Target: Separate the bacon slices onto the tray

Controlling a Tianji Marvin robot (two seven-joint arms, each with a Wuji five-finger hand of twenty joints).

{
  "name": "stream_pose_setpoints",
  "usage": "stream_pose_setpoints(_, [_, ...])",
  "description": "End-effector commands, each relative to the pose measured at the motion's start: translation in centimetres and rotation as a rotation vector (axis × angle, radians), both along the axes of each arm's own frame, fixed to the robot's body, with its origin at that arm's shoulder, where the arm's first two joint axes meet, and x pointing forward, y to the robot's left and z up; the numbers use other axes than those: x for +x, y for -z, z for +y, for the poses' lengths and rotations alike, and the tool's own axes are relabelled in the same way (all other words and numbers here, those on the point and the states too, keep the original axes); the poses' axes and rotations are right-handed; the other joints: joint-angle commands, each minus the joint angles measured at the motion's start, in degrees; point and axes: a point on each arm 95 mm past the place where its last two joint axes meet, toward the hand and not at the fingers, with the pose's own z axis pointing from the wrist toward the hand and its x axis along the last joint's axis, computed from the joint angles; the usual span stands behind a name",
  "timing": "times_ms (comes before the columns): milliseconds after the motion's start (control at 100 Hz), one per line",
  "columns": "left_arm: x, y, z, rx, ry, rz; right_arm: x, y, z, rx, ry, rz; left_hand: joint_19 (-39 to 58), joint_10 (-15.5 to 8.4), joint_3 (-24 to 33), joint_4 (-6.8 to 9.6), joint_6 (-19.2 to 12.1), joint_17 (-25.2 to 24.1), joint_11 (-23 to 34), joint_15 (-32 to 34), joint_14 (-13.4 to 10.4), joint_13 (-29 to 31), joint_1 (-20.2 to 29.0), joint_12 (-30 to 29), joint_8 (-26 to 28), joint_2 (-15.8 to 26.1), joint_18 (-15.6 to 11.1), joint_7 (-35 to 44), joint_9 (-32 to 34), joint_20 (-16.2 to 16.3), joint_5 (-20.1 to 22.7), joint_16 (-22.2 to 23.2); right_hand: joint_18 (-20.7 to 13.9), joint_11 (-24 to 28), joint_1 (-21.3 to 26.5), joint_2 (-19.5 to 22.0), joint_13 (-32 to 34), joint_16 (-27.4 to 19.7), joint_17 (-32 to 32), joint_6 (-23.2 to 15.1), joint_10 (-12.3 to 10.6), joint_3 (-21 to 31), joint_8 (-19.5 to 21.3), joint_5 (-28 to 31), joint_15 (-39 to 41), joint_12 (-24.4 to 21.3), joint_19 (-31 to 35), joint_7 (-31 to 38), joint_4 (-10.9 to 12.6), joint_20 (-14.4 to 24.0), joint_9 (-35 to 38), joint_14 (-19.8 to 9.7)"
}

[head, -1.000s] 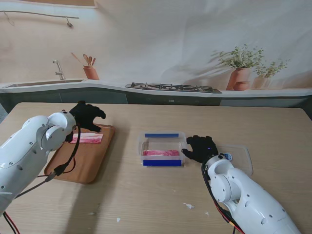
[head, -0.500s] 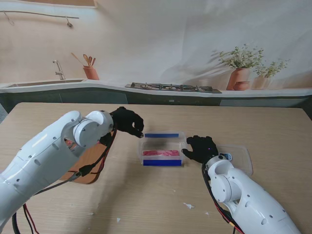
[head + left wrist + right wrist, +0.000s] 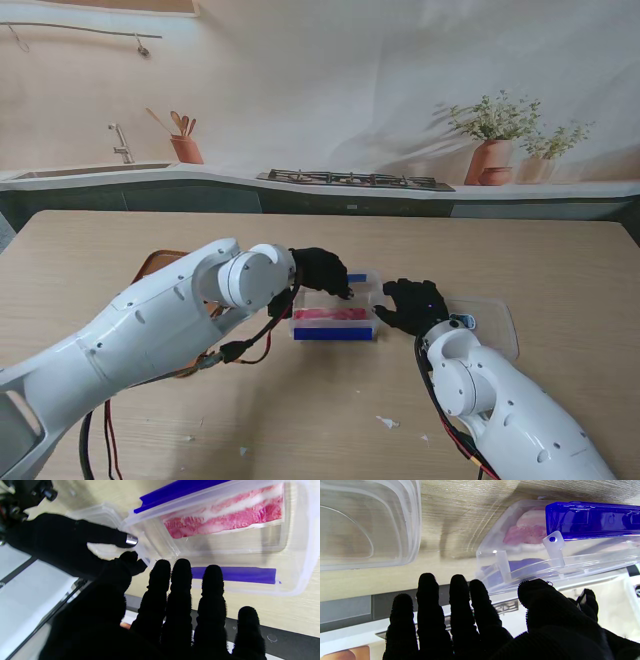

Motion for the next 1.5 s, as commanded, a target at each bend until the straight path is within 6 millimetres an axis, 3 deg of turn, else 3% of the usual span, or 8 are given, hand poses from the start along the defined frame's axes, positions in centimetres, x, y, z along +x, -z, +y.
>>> stream_pose_setpoints(0, [-0.2, 0.3, -0.8, 0.019, 0.029, 0.008, -0.6, 0.9, 0.3, 0.002, -0.007, 0.033, 2.5, 1.5, 1.4, 1.86, 1.4, -0.2, -0.4, -0.9, 1.1, 2.7, 0.2, -1.1, -0.6, 1.9, -0.7, -0.8, 0.9, -1.2, 1.1, -1.3, 1.0, 0.5, 1.6, 1.0, 0.3, 0.4, -0.5, -6.4, -0.5, 0.7, 0.1, -0.2, 1.1, -0.2, -0.1, 0.2, 2.5, 1.0, -1.2, 1.1])
stream_pose_setpoints(190, [-0.5, 1.4, -1.3, 0.049, 0.01, 0.042, -0.6, 0.9, 0.3, 0.005, -0.007, 0.032, 15.4, 2.8, 2.8, 2.48, 3.2, -0.4, -0.1, 0.4, 2.3, 1.1, -0.7, -1.8, -1.1, 2.1, 0.0, -2.5, -2.2, 1.8, -0.6, -0.7, 1.1, 0.5, 1.7, 1.0, 0.3, 0.4, -0.4, -6.3, -0.4, 0.7, 0.1, -0.2, 1.1, -0.2, -0.1, 0.2, 2.5, 1.0, -1.2, 1.2])
stream_pose_setpoints(370, [-0.7, 1.6, -1.5, 0.038, 0.013, 0.053, -0.6, 0.9, 0.3, 0.006, -0.006, 0.032, 37.7, 3.7, 3.5, 2.37, 4.5, 10.9, -1.0, 0.5, 3.7, -3.4, -0.5, -3.6, -1.8, 1.5, -1.4, -4.3, -5.8, 12.1, -1.1, -0.7, 1.0, 0.4, 1.7, 1.0, 0.3, 0.4, -0.4, -6.3, -0.4, 0.6, 0.1, -0.2, 1.1, -0.2, 0.0, 0.1, 2.5, 1.0, -1.2, 1.2])
stream_pose_setpoints(450, [-0.7, 1.4, -1.6, 0.04, 0.021, 0.055, -0.6, 0.9, 0.3, 0.006, -0.008, 0.032, 41.2, 3.9, 3.4, 2.39, 4.6, 13.2, -0.7, 1.0, 3.8, -3.5, -0.6, -3.8, -1.9, 1.5, -1.7, -4.5, -5.9, 14.2, -1.1, -0.8, 1.0, 0.5, 1.7, 1.0, 0.3, 0.4, -0.4, -6.3, -0.4, 0.6, 0.1, -0.2, 1.1, -0.2, 0.0, 0.2, 2.5, 1.0, -1.2, 1.1])
stream_pose_setpoints(910, [0.6, 2.9, -2.4, 0.141, 0.029, 0.104, -0.6, 0.9, 0.2, 0.005, -0.003, 0.031, 37.0, 3.6, 3.3, 2.62, 4.9, 12.0, -0.7, 0.2, 3.2, -5.3, -1.4, -3.8, -2.0, 1.3, -1.6, -5.1, -8.5, 12.9, -3.6, -1.6, 1.0, 0.5, 1.8, 1.0, 0.2, 0.4, -0.4, -6.3, -0.5, 0.5, 0.1, -0.2, 1.1, -0.2, -0.1, 0.2, 2.5, 1.0, -1.2, 1.2])
stream_pose_setpoints(1110, [0.8, 3.8, -2.5, 0.154, 0.018, 0.123, -0.6, 1.0, 0.3, 0.006, -0.006, 0.037, 35.0, 3.7, 2.7, 2.64, 5.6, 9.9, -1.8, -1.8, 2.7, -8.6, -1.7, -4.4, -2.7, 1.6, -1.6, -6.7, -11.8, 11.9, -6.3, -2.8, 1.1, 0.5, 1.7, 1.0, 0.3, 0.4, -0.4, -6.3, -0.4, 0.5, 0.1, -0.2, 1.1, -0.2, 0.0, 0.2, 2.5, 1.0, -1.3, 1.2])
stream_pose_setpoints(1170, [0.8, 3.8, -2.6, 0.157, 0.019, 0.124, -0.6, 1.0, 0.3, 0.006, -0.005, 0.039, 34.2, 5.1, 2.3, 2.68, 5.8, 9.6, -2.7, -2.7, 2.6, -9.3, -1.8, -4.9, -2.9, 1.9, -1.7, -7.2, -12.7, 11.5, -6.9, -3.5, 1.1, 0.4, 1.8, 1.0, 0.2, 0.4, -0.4, -6.3, -0.4, 0.5, 0.1, -0.2, 1.1, -0.2, -0.1, 0.2, 2.5, 1.0, -1.3, 1.2])
stream_pose_setpoints(1490, [1.2, 4.4, -2.5, 0.172, 0.004, 0.134, -0.6, 1.1, 0.4, 0.005, -0.005, 0.044, 30.1, 4.4, 0.7, 2.86, 6.6, 6.3, -4.7, -5.8, 1.2, -15.6, -1.9, -5.9, -4.4, 2.7, -2.5, -10.6, -19.6, 9.2, -12.3, -6.3, 1.1, 0.4, 1.7, 1.1, 0.2, 0.4, -0.4, -6.2, -0.4, 0.4, 0.1, -0.2, 1.1, -0.2, 0.0, 0.2, 2.5, 1.0, -1.3, 1.2])
